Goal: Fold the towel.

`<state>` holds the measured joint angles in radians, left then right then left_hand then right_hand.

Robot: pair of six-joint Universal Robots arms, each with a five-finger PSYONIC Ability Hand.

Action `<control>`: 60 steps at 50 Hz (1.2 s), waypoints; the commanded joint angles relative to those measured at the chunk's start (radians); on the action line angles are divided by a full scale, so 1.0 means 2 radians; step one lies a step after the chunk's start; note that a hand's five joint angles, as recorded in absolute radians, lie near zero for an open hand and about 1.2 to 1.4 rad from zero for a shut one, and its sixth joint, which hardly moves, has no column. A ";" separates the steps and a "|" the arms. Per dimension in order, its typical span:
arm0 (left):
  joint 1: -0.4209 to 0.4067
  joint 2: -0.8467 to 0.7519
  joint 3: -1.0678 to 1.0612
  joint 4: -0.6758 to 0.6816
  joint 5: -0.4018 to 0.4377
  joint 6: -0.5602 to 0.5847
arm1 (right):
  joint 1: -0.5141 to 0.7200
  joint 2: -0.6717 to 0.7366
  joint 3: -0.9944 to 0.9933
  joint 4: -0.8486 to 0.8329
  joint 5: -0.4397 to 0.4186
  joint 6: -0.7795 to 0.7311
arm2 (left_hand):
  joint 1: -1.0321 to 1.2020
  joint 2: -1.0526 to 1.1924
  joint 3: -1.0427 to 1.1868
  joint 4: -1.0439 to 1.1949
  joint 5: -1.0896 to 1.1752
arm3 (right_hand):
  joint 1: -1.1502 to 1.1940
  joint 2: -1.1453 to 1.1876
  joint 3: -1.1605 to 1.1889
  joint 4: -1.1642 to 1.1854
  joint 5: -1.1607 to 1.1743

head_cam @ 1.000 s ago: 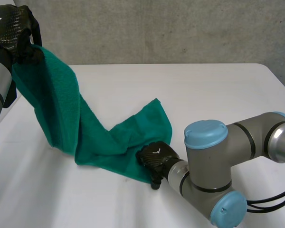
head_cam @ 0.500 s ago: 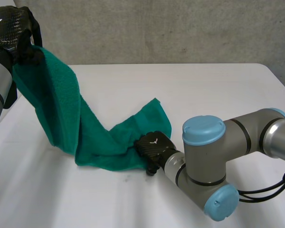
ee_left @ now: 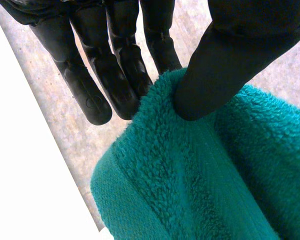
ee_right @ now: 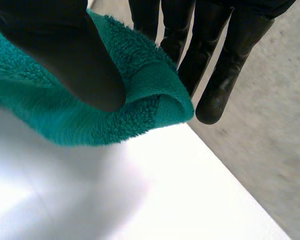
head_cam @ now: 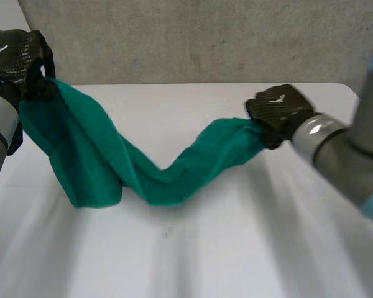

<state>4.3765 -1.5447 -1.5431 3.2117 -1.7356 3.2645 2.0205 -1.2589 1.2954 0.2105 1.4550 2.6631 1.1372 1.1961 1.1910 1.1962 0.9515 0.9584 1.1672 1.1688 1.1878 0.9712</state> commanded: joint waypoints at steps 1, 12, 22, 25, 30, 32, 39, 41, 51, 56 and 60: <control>0.008 0.001 -0.049 -0.018 0.035 0.033 | -0.039 -0.077 0.033 0.159 0.016 -0.172 | 0.130 0.100 0.103 0.100 0.135 | 0.219 0.115 0.114 0.104 0.125; 0.010 -0.092 -0.121 -0.047 0.062 0.186 | -0.042 -0.037 0.113 0.188 0.029 -0.240 | 0.130 0.100 0.103 0.100 0.135 | 0.219 0.115 0.114 0.104 0.125; 0.005 -0.159 0.017 -0.040 0.060 0.232 | -0.038 0.046 -0.064 0.161 0.053 -0.226 | 0.130 0.100 0.103 0.100 0.135 | 0.219 0.115 0.114 0.104 0.125; 0.002 -0.170 0.133 -0.034 0.057 0.230 | -0.038 0.056 -0.189 0.105 0.052 -0.170 | 0.130 0.100 0.103 0.100 0.135 | 0.219 0.115 0.114 0.104 0.125; 0.001 -0.185 0.294 0.028 0.025 0.220 | -0.045 0.063 -0.329 -0.050 0.051 -0.056 | 0.130 0.100 0.103 0.100 0.135 | 0.219 0.115 0.114 0.104 0.125; 0.000 -0.183 0.327 0.084 -0.004 0.218 | -0.049 0.063 -0.325 -0.100 0.048 -0.033 | 0.130 0.100 0.103 0.100 0.135 | 0.219 0.115 0.114 0.104 0.125; -0.003 -0.176 0.279 0.150 -0.025 0.210 | -0.060 0.004 -0.218 -0.185 0.031 -0.011 | 0.130 0.100 0.103 0.100 0.135 | 0.219 0.115 0.114 0.104 0.125; -0.002 -0.175 0.252 0.154 -0.023 0.200 | -0.062 -0.006 -0.188 -0.186 0.028 -0.010 | 0.130 0.100 0.103 0.100 0.135 | 0.219 0.115 0.114 0.104 0.125; 0.006 -0.173 0.092 0.164 -0.009 0.130 | -0.084 -0.008 -0.026 -0.190 -0.006 -0.005 | 0.130 0.100 0.103 0.100 0.135 | 0.219 0.115 0.114 0.104 0.125; 0.006 -0.187 0.019 0.170 0.012 0.117 | -0.088 -0.003 0.040 -0.191 -0.038 -0.008 | 0.130 0.100 0.103 0.100 0.135 | 0.219 0.115 0.114 0.104 0.125; 0.004 -0.214 -0.037 0.193 0.022 0.121 | -0.097 0.016 0.075 -0.188 -0.054 -0.009 | 0.130 0.100 0.103 0.100 0.135 | 0.219 0.115 0.114 0.104 0.125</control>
<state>4.3886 -1.9161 -1.4772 3.5531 -1.7234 3.5032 1.8449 -1.2669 1.3496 -0.1710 1.3955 2.6501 1.1372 1.1972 1.1921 1.1965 0.9515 0.9584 1.1672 1.1801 1.1881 0.9796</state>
